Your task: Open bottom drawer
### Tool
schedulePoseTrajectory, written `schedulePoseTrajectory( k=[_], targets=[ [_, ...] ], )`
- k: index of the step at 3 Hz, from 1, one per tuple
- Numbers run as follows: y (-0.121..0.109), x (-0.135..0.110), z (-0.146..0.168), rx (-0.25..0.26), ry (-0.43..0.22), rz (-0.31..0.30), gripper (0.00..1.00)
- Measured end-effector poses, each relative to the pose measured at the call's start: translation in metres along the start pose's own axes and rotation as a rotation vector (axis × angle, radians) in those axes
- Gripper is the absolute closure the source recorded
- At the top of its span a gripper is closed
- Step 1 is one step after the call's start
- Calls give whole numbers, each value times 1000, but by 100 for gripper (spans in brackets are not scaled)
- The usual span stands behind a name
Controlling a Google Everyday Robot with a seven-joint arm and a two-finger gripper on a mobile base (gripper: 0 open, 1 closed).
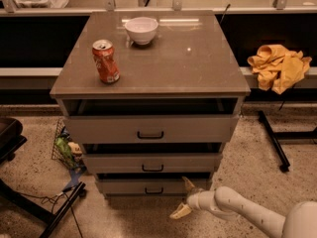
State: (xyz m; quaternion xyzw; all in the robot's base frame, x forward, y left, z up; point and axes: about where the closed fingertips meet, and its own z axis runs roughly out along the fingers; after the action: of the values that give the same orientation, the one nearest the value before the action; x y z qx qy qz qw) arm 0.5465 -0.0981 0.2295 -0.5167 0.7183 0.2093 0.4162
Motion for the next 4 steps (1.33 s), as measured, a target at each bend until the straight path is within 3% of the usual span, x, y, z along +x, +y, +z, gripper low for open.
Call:
schedulePoseTrajectory(
  k=[1, 2, 3, 4],
  targets=[
    [-16, 4, 13, 15, 61, -59, 0],
    [-37, 15, 21, 54, 177, -114, 0],
    [-33, 21, 35, 34, 181, -106, 2],
    [-29, 24, 54, 8, 194, -101, 24]
  ],
)
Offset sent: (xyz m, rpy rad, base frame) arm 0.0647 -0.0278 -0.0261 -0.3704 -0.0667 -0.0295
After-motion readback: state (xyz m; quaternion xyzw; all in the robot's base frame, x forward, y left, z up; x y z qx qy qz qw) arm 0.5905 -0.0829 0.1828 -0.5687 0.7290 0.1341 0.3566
